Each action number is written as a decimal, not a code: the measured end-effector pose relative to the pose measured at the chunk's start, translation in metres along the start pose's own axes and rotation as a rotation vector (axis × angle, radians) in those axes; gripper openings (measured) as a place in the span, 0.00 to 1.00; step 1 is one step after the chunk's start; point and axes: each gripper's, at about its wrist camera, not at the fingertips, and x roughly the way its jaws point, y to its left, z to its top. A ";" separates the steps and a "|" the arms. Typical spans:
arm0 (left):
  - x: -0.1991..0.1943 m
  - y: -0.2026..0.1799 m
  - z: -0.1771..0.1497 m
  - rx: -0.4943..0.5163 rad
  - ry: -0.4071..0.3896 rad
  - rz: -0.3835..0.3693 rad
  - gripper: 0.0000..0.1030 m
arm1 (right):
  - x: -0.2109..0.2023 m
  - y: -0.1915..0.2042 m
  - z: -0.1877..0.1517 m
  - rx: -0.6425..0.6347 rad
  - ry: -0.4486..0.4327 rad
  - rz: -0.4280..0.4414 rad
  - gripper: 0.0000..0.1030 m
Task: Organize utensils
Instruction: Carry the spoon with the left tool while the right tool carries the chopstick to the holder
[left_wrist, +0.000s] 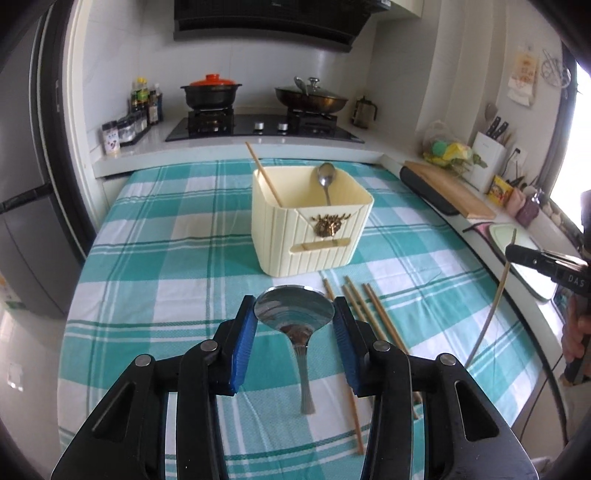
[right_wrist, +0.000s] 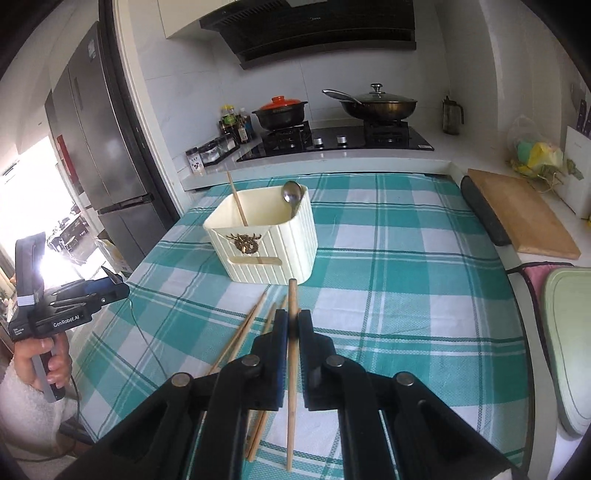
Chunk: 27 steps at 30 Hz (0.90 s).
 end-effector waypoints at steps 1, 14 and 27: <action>-0.003 0.000 0.002 -0.004 -0.008 -0.004 0.41 | -0.003 0.003 0.001 -0.005 -0.012 0.000 0.06; -0.024 0.017 0.061 -0.040 -0.073 -0.059 0.41 | -0.018 0.031 0.068 -0.082 -0.179 -0.018 0.06; -0.009 0.017 0.190 -0.070 -0.324 -0.018 0.41 | 0.017 0.050 0.180 -0.158 -0.412 -0.041 0.06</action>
